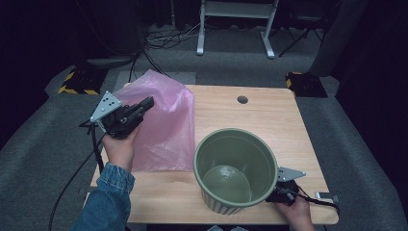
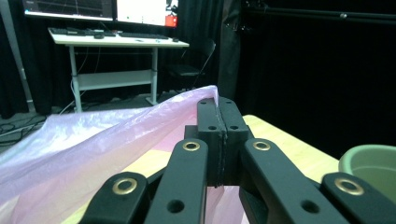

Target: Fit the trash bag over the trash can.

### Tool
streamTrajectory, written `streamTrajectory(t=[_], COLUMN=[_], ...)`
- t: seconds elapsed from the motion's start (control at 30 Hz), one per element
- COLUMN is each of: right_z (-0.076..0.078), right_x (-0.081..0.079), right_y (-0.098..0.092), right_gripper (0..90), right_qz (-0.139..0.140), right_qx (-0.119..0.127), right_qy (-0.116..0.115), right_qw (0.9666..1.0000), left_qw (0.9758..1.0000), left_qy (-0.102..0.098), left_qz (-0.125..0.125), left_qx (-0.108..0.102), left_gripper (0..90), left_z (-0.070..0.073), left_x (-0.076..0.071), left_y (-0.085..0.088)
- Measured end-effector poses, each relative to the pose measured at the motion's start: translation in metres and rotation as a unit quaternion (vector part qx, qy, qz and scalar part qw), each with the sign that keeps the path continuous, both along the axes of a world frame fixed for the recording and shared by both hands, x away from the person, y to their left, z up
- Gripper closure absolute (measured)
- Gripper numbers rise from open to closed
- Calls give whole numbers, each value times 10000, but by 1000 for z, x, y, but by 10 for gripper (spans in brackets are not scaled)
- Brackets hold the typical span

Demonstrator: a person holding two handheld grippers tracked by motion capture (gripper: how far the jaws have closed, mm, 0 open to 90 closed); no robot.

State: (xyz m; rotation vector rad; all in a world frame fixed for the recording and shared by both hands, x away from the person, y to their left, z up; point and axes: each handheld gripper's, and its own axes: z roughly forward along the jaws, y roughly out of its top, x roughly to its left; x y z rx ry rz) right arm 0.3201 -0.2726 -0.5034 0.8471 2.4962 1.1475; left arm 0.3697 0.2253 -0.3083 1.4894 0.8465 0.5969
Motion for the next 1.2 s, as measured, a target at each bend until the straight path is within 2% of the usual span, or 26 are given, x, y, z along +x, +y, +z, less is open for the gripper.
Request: streamTrajectory(t=[0.23,0.4,0.67,0.97,1.2], right_z=[0,0,0,0,0], right_x=[1,1,1,1,1], right_y=[0,0,0,0,0], right_gripper=[379,377,377,376,373], right_qz=[7,12,14,15,21], right_qx=[-5,-7,-1,0,3], right_qy=[-23,-22,-3,-3,1], right_qw=[10000,10000,10000,10000,10000], left_qw=[9998,9995,9989,9981,9973], left_qy=[-179,-285,-391,-527,-574], left_qz=[-44,-38,-47,-145,-282], left_qx=[84,160,267,291,349], left_gripper=[895,895,895,895,895], left_z=[21,38,58,85,101], left_x=[-4,-8,-13,-22,-25], left_y=[0,5,14,22,21])
